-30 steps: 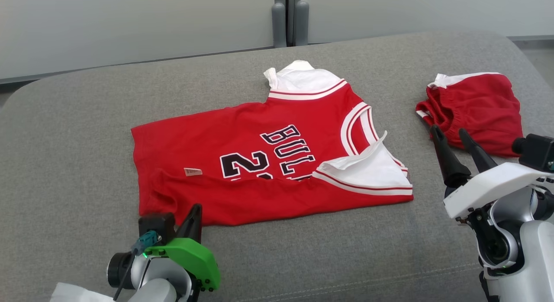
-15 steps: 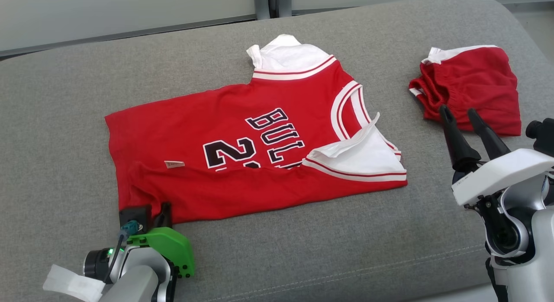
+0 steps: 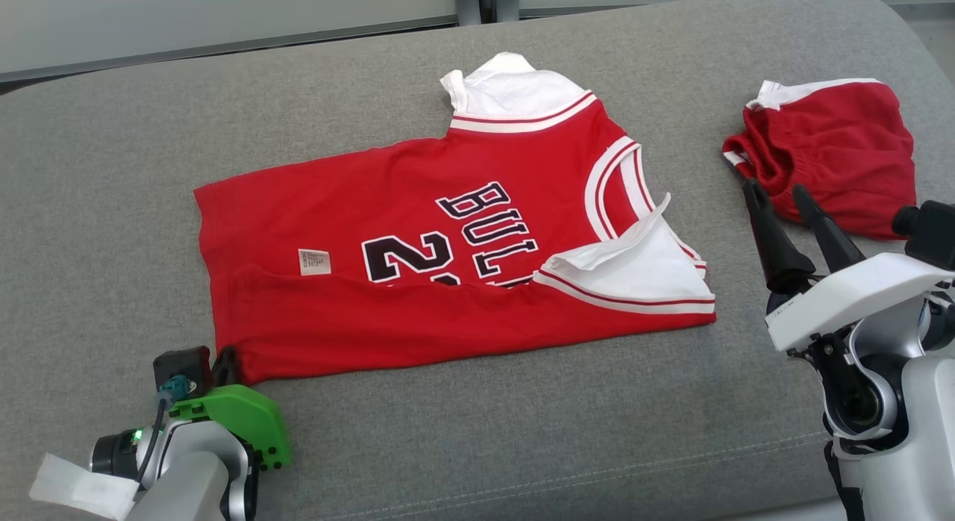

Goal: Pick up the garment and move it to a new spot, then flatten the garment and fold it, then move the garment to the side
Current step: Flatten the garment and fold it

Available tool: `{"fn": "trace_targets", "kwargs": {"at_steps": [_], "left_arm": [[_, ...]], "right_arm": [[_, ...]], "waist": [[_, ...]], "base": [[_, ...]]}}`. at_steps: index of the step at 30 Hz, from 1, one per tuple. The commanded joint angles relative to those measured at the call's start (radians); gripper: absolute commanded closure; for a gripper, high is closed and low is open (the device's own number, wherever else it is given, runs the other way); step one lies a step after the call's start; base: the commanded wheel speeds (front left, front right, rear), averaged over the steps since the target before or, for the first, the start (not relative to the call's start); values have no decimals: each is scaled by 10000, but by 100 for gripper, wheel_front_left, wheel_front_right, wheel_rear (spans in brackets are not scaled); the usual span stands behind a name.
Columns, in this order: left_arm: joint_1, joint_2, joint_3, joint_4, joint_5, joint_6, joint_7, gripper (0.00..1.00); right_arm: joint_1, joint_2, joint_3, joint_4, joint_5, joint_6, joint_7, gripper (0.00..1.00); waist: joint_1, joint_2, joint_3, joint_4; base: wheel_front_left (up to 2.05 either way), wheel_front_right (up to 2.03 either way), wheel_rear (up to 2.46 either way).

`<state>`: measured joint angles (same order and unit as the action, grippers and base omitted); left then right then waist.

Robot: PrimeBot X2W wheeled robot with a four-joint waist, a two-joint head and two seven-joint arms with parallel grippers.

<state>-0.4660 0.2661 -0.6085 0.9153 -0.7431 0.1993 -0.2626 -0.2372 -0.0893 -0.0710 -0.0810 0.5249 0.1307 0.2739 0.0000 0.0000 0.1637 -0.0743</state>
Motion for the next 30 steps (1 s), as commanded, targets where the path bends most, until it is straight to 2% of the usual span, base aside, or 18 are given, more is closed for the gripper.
{"fn": "trace_targets", "kwargs": {"at_steps": [1, 6, 13, 14, 16, 17, 18, 19, 24, 30], "left_arm": [[-129, 90, 99, 93, 41, 0, -14, 100], [59, 130, 394, 96, 9, -36, -18, 100], [541, 212, 1097, -969, 226, 19, -20, 100], [682, 202, 1202, -1196, 271, 32, -20, 76], [974, 111, 1432, -1677, 318, 30, -20, 58], [1116, 59, 1522, -1936, 363, 52, -22, 44], [1275, 6, 1591, -2164, 384, 31, -20, 4], [1434, -48, 1676, -2367, 353, 17, -20, 0], [2081, -378, 1763, -3108, 97, -55, -16, 0], [2662, -772, 1908, -3690, -595, -112, 477, 0]], "right_arm": [[-109, -49, 16, 30, 35, -1, -46, 0], [-148, -84, -51, 53, 74, -1, -146, 0], [-23, -56, -242, 115, 95, -1, -257, 0], [25, -42, -271, 143, 100, -1, -282, 0], [126, -21, -307, 212, 87, -1, -327, 0], [176, -12, -316, 251, 77, -1, -341, 0], [241, -8, -323, 296, 60, -1, -386, 0], [305, -6, -336, 355, 14, -1, -398, 0], [588, 97, -507, 816, 34, -1, -439, 0], [817, 230, -666, 1717, 150, -1, -425, 0]], "waist": [[0, 0, 2, 14], [0, 0, -55, 88], [0, 0, -272, 250], [0, 0, -327, 275], [0, 0, -443, 319], [0, 0, -503, 337], [0, 0, -560, 357], [0, 0, -603, 376], [0, 0, -779, 449], [0, 0, -856, 469]], "base": [[0, 0, 0], [0, 0, 0], [0, 0, 0], [0, 0, 0], [0, 0, 0], [0, 0, 0], [0, 0, 0], [0, 0, 0], [0, 0, 0], [0, 0, 0]]}}
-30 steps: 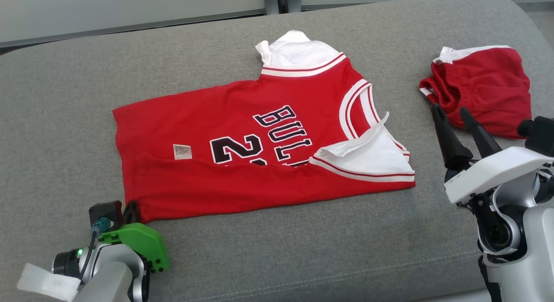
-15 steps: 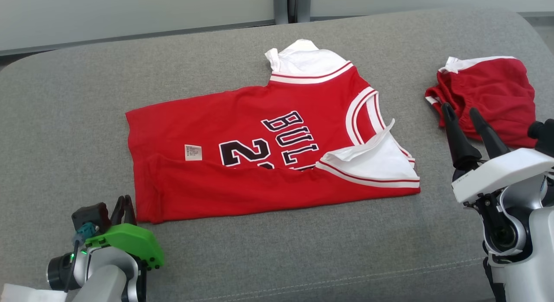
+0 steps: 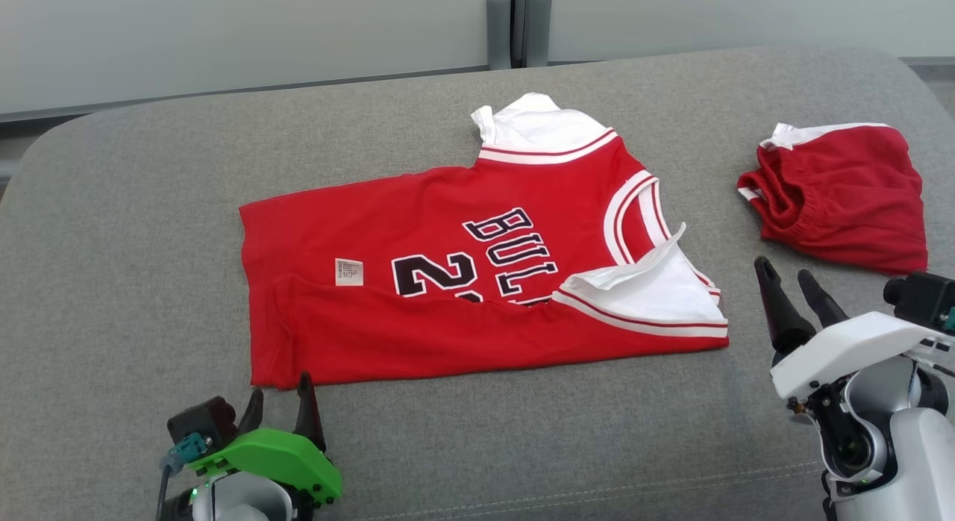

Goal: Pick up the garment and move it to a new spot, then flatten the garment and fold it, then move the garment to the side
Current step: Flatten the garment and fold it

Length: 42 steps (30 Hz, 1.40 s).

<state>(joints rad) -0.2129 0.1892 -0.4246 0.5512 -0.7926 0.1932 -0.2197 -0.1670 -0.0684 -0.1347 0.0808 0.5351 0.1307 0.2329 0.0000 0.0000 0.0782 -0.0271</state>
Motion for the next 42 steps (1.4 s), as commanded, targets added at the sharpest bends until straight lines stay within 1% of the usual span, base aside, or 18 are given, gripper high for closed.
{"fn": "trace_targets", "kwargs": {"at_steps": [1, 7, 13, 23, 26, 27, 28, 29, 30, 36, 42], "left_arm": [[205, -60, 114, -124, -222, -64, 133, 0], [466, -343, 473, -271, -1105, -142, 734, 0], [170, -452, 708, -46, -1562, -186, 1102, 0], [-563, -642, 1473, 550, -2388, -434, 1024, 0], [-790, -668, 1744, 787, -2596, -433, 892, 0], [-873, -700, 1871, 874, -2695, -441, 845, 45], [-873, -700, 1871, 874, -2695, -441, 845, 45], [-936, -712, 1966, 939, -2794, -447, 794, 68], [-1006, -721, 2029, 1010, -2844, -486, 741, 100], [-1206, -764, 2099, 1221, -2959, -695, 659, 100], [-1083, -814, 2098, 1235, -3079, -797, 681, 100]], "right_arm": [[131, 42, -58, 309, 113, -1, 11, 0], [-97, 119, -196, 1826, 294, -1, 86, 0], [-526, 143, 81, 3110, 275, -1, -132, 0], [-1088, 77, 853, 3958, 708, -1, -473, 0], [-1182, 57, 1020, 4183, 880, -1, -527, 0], [-1219, 59, 1062, 4250, 949, -1, -575, 0], [-1219, 59, 1062, 4250, 949, -1, -575, 0], [-1269, 66, 1106, 4306, 1042, -1, -611, 0], [-1325, 69, 1136, 4374, 1127, -1, -657, 0], [-1644, 109, 1262, 4943, 1686, -1, -875, 0], [-2035, 118, 1449, 5607, 1943, -7, -1085, 0]], "waist": [[0, 0, -2, -9], [0, 0, 60, -14], [0, 0, 284, 2], [0, 0, 817, -217], [0, 0, 973, -278], [0, 0, 1015, -288], [0, 0, 1015, -288], [0, 0, 1059, -297], [0, 0, 1101, -302], [0, 0, 1300, -180], [0, 0, 1467, 87]], "base": [[0, 0, 0], [0, 0, 0], [0, 0, 0], [0, 0, 0], [0, 0, 0], [0, 0, 0], [0, 0, 0], [0, 0, 0], [0, 0, 0], [0, 0, 0], [0, 0, 0]]}}
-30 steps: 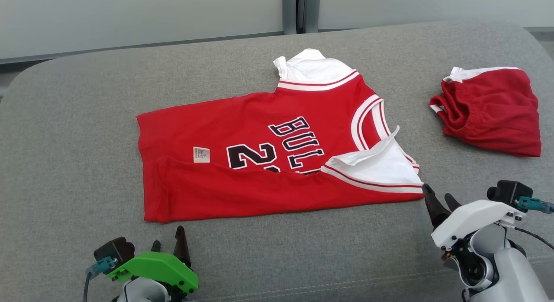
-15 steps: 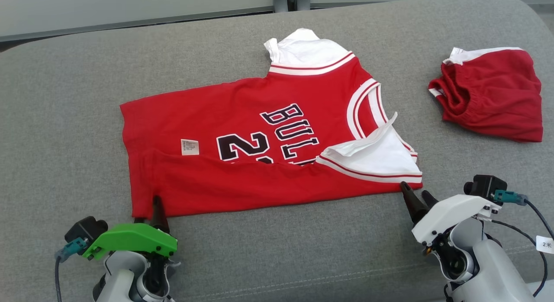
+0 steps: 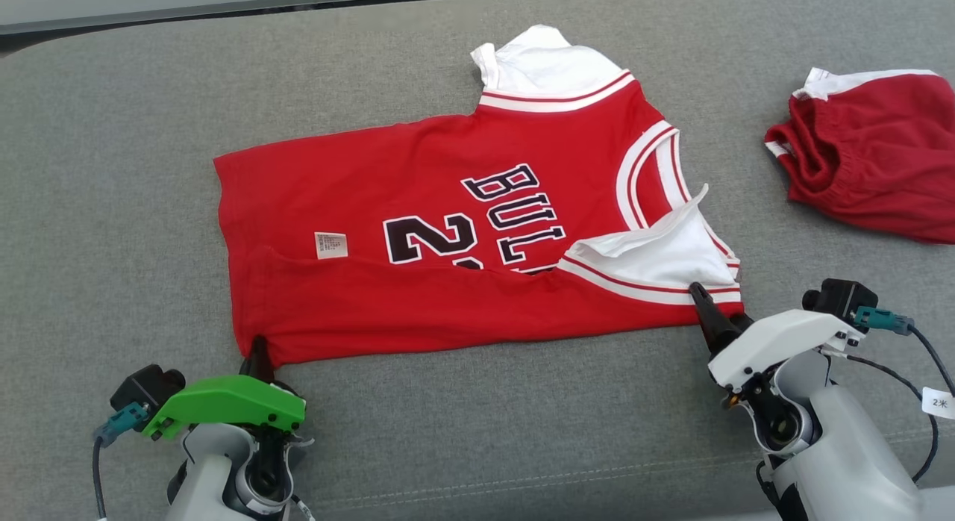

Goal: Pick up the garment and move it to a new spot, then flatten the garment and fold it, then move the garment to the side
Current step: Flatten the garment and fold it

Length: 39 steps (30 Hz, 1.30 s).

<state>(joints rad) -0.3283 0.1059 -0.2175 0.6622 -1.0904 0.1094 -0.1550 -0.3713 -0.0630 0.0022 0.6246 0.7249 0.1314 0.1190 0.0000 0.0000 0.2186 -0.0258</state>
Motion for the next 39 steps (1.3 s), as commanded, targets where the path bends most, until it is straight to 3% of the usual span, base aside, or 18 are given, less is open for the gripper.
{"fn": "trace_targets", "kwargs": {"at_steps": [1, 6, 7, 12, 21, 27, 39], "left_arm": [[79, 3, 26, 117, -122, 33, 42, 100], [147, -66, -10, 26, -184, -16, 56, 100], [167, -83, -14, -13, -215, -44, 73, 100], [326, -135, 30, -218, -339, -169, 76, 100], [1261, 102, 144, -1733, -705, -332, 361, 100], [2663, 445, -1, -3366, -814, 187, 1015, 100], [3320, 674, -379, -4179, -428, 961, 1426, 100]], "right_arm": [[-67, 59, 107, 260, 76, -15, 3, 0], [-387, -14, 381, 585, 297, -15, -231, 0], [-427, -57, 473, 613, 352, -15, -271, 51], [-528, -301, 805, 511, 698, -13, -559, 100], [-87, -1087, 794, -779, 1959, -12, -576, 100], [1064, -1461, 601, -1708, 2133, -12, -138, 100], [1721, -1090, 586, -1843, 1529, -8, 284, 100]], "waist": [[0, 0, 88, 114], [0, 0, 156, 271], [0, 0, 160, 295], [0, 0, 116, 330], [0, 0, -187, 217], [0, 0, -367, 215], [0, 0, -422, 178]], "base": [[0, 0, 0], [0, 0, 0], [0, 0, 0], [0, 0, 0], [0, 0, 0], [0, 0, 0], [0, 0, 0]]}}
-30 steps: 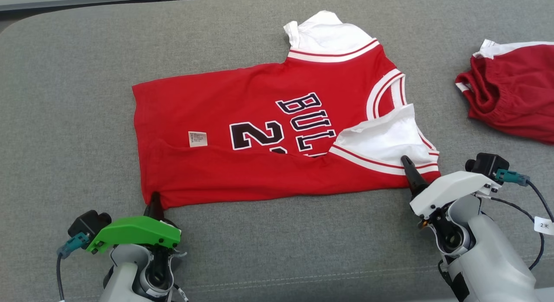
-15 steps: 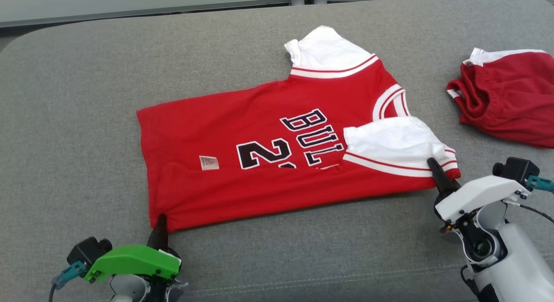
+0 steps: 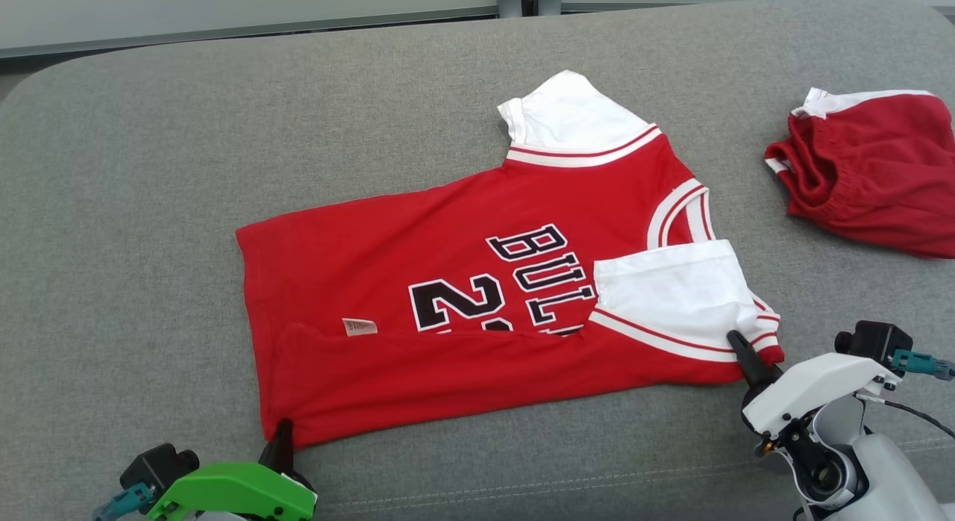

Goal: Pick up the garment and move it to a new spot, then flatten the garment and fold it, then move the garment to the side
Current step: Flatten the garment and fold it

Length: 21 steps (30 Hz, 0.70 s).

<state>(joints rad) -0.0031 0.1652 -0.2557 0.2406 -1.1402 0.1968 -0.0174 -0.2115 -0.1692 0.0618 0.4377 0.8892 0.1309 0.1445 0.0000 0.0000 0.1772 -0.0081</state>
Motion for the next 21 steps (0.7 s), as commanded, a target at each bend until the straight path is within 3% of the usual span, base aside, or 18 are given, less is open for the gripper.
{"fn": "trace_targets", "kwargs": {"at_steps": [1, 3, 4, 5, 6, 7, 8, 9, 21], "left_arm": [[44, 123, -34, 70, 129, 105, 49, 100], [-17, 227, -121, 130, 286, 162, 30, 100], [-40, 275, -157, 153, 376, 178, 18, 95], [-57, 329, -204, 162, 465, 195, 16, 68], [-75, 383, -223, 160, 524, 212, 16, 46], [-88, 445, -242, 143, 583, 230, 20, 3], [-100, 527, -268, 115, 649, 256, 31, 0], [-116, 627, -301, 77, 740, 261, 27, 0], [-728, 2272, -873, -820, 2190, 578, 601, 0]], "right_arm": [[144, 1, -38, 44, -175, -3, 51, 100], [189, 24, -134, 85, -303, -4, 62, 100], [210, 11, -180, 120, -400, -4, 79, 100], [219, 4, -194, 122, -490, -4, 100, 98], [229, 16, -261, 121, -542, -4, 105, 79], [248, 31, -327, 115, -594, -4, 127, 52], [281, 43, -379, 75, -620, -4, 176, 11], [315, 47, -415, 13, -652, -3, 216, 0], [971, -405, -1180, -1231, -1306, -3, 758, 0]], "waist": [[0, 0, -18, 2], [0, 0, -48, 0], [0, 0, -70, -2], [0, 0, -92, -5], [0, 0, -119, -8], [0, 0, -150, -8], [0, 0, -180, -9], [0, 0, -205, -13], [0, 0, -578, -139]], "base": [[0, 0, 0], [0, 0, 0], [0, 0, 0], [0, 0, 0], [0, 0, 0], [0, 0, 0], [0, 0, 0], [0, 0, 0], [0, 0, 0]]}}
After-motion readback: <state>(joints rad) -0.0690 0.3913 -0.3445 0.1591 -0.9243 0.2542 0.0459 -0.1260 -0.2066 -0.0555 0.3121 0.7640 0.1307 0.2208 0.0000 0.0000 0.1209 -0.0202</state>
